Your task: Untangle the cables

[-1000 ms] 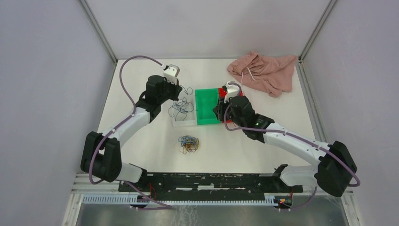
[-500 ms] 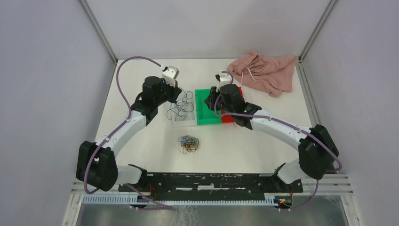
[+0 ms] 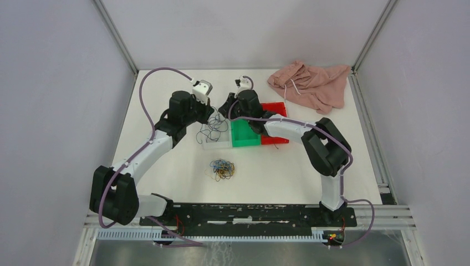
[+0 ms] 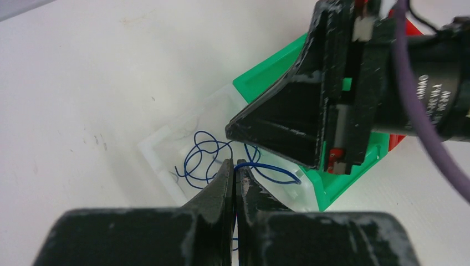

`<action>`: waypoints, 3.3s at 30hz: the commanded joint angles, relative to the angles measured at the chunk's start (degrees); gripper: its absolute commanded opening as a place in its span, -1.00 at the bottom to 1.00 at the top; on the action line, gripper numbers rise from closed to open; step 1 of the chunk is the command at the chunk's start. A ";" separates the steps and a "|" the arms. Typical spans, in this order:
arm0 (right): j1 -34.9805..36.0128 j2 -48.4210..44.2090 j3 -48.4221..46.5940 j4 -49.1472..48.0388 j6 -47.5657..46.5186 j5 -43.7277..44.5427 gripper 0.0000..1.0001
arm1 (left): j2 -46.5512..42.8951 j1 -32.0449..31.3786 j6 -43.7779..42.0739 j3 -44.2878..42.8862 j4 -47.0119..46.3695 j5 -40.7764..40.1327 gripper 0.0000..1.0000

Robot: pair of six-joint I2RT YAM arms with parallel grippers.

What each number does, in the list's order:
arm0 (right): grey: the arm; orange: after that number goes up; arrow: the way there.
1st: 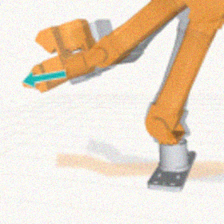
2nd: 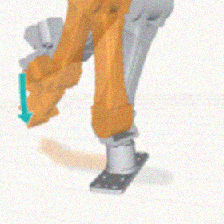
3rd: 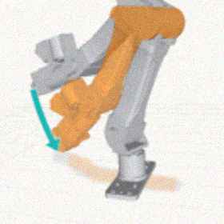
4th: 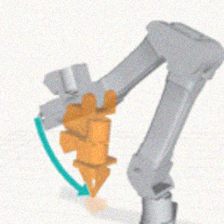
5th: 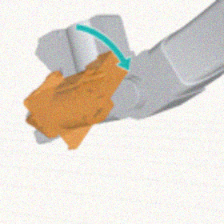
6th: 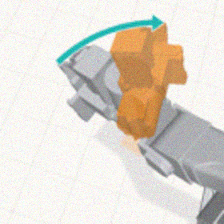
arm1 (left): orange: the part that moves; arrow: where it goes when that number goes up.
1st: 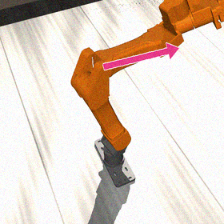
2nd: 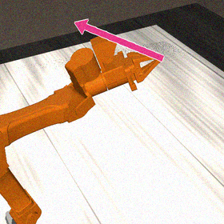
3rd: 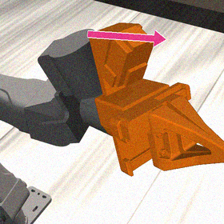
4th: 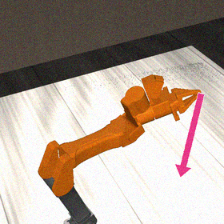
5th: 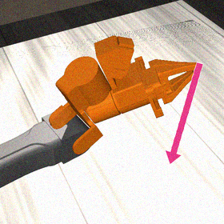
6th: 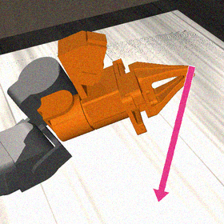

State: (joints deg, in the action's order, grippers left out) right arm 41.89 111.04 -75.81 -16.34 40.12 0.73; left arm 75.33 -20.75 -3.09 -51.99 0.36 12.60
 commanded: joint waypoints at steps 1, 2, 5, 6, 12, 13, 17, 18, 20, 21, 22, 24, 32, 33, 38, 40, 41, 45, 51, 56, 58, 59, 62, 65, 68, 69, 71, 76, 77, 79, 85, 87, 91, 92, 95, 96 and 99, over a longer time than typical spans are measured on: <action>0.13 2.56 -3.24 -6.37 5.55 -6.10 -0.70 | 0.12 -0.24 -2.37 -1.28 -1.73 0.09 -0.94; 0.19 2.92 -3.24 -6.56 5.91 -6.51 -0.72 | 0.58 -0.25 -2.25 -1.54 -2.14 0.05 -0.94; 0.39 3.74 -3.61 -6.25 6.11 -7.18 -0.75 | 3.44 -0.36 -1.12 -2.91 -4.15 -0.10 -0.94; 0.39 3.94 -3.97 -5.84 5.99 -7.25 -0.75 | 4.43 -0.40 -0.78 -3.56 -5.15 -0.12 -0.94; 0.22 3.74 -4.55 -3.36 3.75 -6.53 -0.76 | 11.11 -0.81 -0.32 -8.62 -7.65 -0.11 -0.94; 0.19 3.66 -4.65 -3.22 3.59 -6.53 -0.76 | 12.17 -0.85 -0.29 -9.71 -7.61 0.18 -0.94; -0.83 3.10 -3.69 -4.25 4.59 -6.53 -0.77 | 15.89 -1.56 0.58 -14.26 -7.57 1.01 -0.94; -1.01 3.00 -3.38 -4.68 4.95 -6.60 -0.77 | 16.57 -1.79 0.74 -15.17 -7.63 1.06 -0.94; -1.45 3.02 -2.81 -5.52 5.66 -6.93 -0.78 | 17.41 -2.02 1.05 -16.24 -7.89 1.14 -0.94; -1.66 3.08 -2.73 -5.70 5.88 -7.01 -0.78 | 17.82 -2.09 1.19 -16.54 -8.08 1.19 -0.94; -1.79 3.16 -2.61 -5.86 6.08 -7.12 -0.79 | 18.02 -2.05 1.32 -16.56 -8.43 1.13 -0.94; -1.97 3.50 -2.58 -6.06 6.58 -7.42 -0.80 | 18.31 -2.10 1.29 -16.13 -9.03 0.92 -0.94; -2.23 4.67 -2.22 -5.10 7.11 -7.42 -0.82 | 16.69 -2.09 -2.76 -7.95 -9.20 -1.80 -0.85; -2.25 4.71 -2.17 -4.80 6.96 -7.30 -0.82 | 16.58 -2.01 -3.66 -6.94 -8.93 -2.33 -0.80; -2.23 4.86 -2.26 -2.75 5.67 -6.42 -0.84 | 16.62 -1.13 -7.72 -6.32 -4.23 -3.46 -0.35; -2.25 5.04 -2.59 -2.04 5.41 -6.34 -0.85 | 16.15 -0.53 -8.73 -6.44 -3.44 -3.42 -0.06; -2.23 5.17 -2.88 -1.77 5.33 -6.33 -0.85 | 15.96 -0.21 -9.65 -6.58 -2.63 -3.17 0.03; -2.25 5.24 -3.52 -0.50 4.64 -6.27 -0.86 | 15.98 0.52 -13.42 -9.39 4.31 -0.32 0.45; -2.25 3.74 -4.69 3.48 1.22 -5.01 -0.86 | 15.19 4.48 -19.13 -14.34 18.19 9.57 0.66; -2.38 1.13 -4.79 6.95 -2.10 -3.04 -0.84 | 13.43 5.35 -23.50 -12.52 19.23 7.71 0.61; -2.42 -0.26 -4.62 8.46 -3.37 -1.63 -0.81 | 13.94 5.37 -23.58 -12.91 19.34 5.04 0.57; -2.43 -1.03 -4.40 8.98 -3.99 -1.01 -0.78 | 14.23 5.37 -23.54 -13.38 19.55 3.51 0.55; -2.44 -2.49 -4.83 11.63 -5.62 1.08 -0.57 | 13.72 5.41 -23.48 -13.39 19.36 0.21 0.52; -2.43 -2.76 -6.25 15.20 -6.97 2.71 -0.49 | 11.56 5.42 -23.67 -12.14 19.52 -0.30 0.52; -2.34 -3.29 -6.28 17.04 -7.67 3.90 -0.44 | 9.18 5.42 -23.19 -11.21 20.90 0.39 0.54; -2.34 -3.74 -5.74 17.17 -7.69 4.08 -0.43 | 8.45 5.45 -23.07 -10.84 21.36 0.59 0.55; -1.94 -4.95 -4.16 15.68 -7.92 3.63 -0.43 | 7.49 5.39 -22.92 -10.68 22.61 0.72 0.56; 0.15 -3.04 -6.51 17.11 -9.10 2.51 -0.50 | 7.57 5.72 -20.44 -13.15 26.04 -0.16 0.58; 0.47 -2.04 -7.22 17.47 -9.42 2.44 -0.52 | 8.28 6.17 -19.78 -14.95 27.78 0.74 0.60; 1.12 0.32 -8.97 18.63 -10.18 2.60 -0.56 | 9.51 7.35 -17.76 -18.65 30.96 1.12 0.66; 2.70 4.99 -11.55 21.78 -14.32 3.41 -0.58 | 5.59 10.70 -19.31 -20.95 36.47 8.26 0.99; 2.76 3.54 -11.06 21.66 -15.40 3.75 -0.50 | 3.11 11.06 -21.33 -19.59 37.86 11.15 0.99; 2.81 -4.47 -8.25 20.85 -18.25 2.47 -0.20 | -0.62 11.20 -27.39 -17.27 42.41 15.30 0.99; 2.84 -6.98 -6.77 20.62 -18.80 1.41 -0.12 | -1.29 11.18 -28.54 -16.83 43.47 16.07 0.99; 2.93 -13.65 -0.70 19.12 -19.45 -3.61 0.04 | -2.78 11.19 -31.89 -15.86 46.77 18.58 0.99; 3.07 -15.58 1.61 18.34 -19.57 -5.42 0.07 | -3.08 11.10 -32.87 -15.55 47.73 19.31 0.99; 3.35 -21.00 8.64 17.71 -20.19 -10.26 0.12 | -3.58 11.16 -34.93 -14.92 49.27 20.70 0.99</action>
State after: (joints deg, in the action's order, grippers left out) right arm 44.73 97.82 -73.67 5.17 22.17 -2.00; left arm 73.28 -9.50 -31.75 -67.83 45.43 28.25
